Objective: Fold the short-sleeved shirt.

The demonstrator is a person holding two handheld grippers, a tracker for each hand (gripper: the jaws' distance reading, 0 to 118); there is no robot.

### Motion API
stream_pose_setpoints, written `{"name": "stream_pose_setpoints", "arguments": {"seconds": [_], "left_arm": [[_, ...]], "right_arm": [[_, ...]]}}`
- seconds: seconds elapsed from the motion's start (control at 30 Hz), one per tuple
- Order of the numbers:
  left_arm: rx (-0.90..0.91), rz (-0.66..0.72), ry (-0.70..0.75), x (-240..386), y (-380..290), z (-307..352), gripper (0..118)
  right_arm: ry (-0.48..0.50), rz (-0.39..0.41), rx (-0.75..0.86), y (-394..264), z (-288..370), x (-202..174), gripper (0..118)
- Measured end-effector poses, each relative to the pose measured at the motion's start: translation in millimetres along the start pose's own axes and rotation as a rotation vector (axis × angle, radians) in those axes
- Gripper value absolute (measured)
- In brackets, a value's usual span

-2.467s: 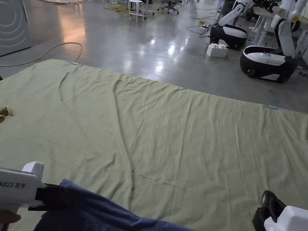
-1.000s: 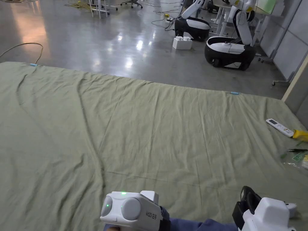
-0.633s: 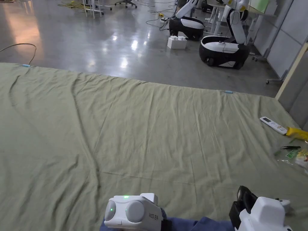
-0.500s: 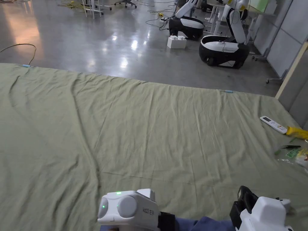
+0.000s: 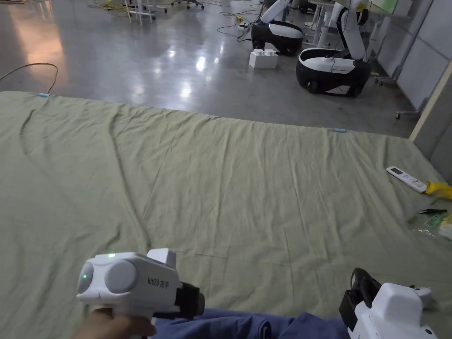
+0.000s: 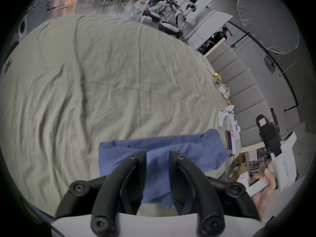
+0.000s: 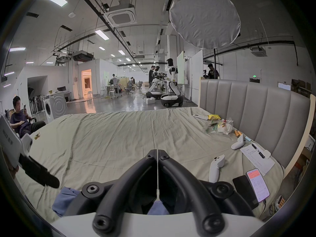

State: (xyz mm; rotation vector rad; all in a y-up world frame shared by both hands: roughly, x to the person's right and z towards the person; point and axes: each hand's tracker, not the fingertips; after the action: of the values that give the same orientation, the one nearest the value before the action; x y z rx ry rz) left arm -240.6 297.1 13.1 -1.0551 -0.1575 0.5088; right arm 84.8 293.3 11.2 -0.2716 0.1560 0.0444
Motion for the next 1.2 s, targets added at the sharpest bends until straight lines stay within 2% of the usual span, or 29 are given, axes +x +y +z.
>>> {"name": "stream_pose_setpoints", "arguments": {"seconds": [0.07,0.13,0.43,0.67,0.8,1.07,1.2], "left_arm": [[-0.05,-0.02,-0.019,1.7,-10.1,-11.5,24],[-0.07,-0.03,-0.03,5.7,-19.2,-23.0,16],[-0.101,0.0,-0.19,34.6,-29.4,-83.4,13],[-0.083,0.064,-0.208,46.5,-29.0,-124.3,13],[-0.023,0.155,-0.263,41.6,-20.9,-124.8,13],[-0.042,0.112,-0.226,45.9,-20.2,-119.7,13],[-0.014,0.033,-0.203,35.3,-15.8,-85.8,17]], "right_arm": [[-0.001,-0.001,-0.005,-1.5,-0.5,0.3,2],[-0.002,-0.002,-0.01,-3.5,-0.9,1.5,2],[-0.02,-0.008,-0.017,-5.2,0.9,7.9,2],[-0.034,-0.019,-0.029,-9.9,2.5,13.8,2],[-0.042,-0.024,-0.033,-11.8,4.0,17.3,2],[-0.043,-0.025,-0.035,-11.3,3.1,17.4,2],[-0.027,-0.01,-0.023,-4.7,3.7,13.0,2]]}}
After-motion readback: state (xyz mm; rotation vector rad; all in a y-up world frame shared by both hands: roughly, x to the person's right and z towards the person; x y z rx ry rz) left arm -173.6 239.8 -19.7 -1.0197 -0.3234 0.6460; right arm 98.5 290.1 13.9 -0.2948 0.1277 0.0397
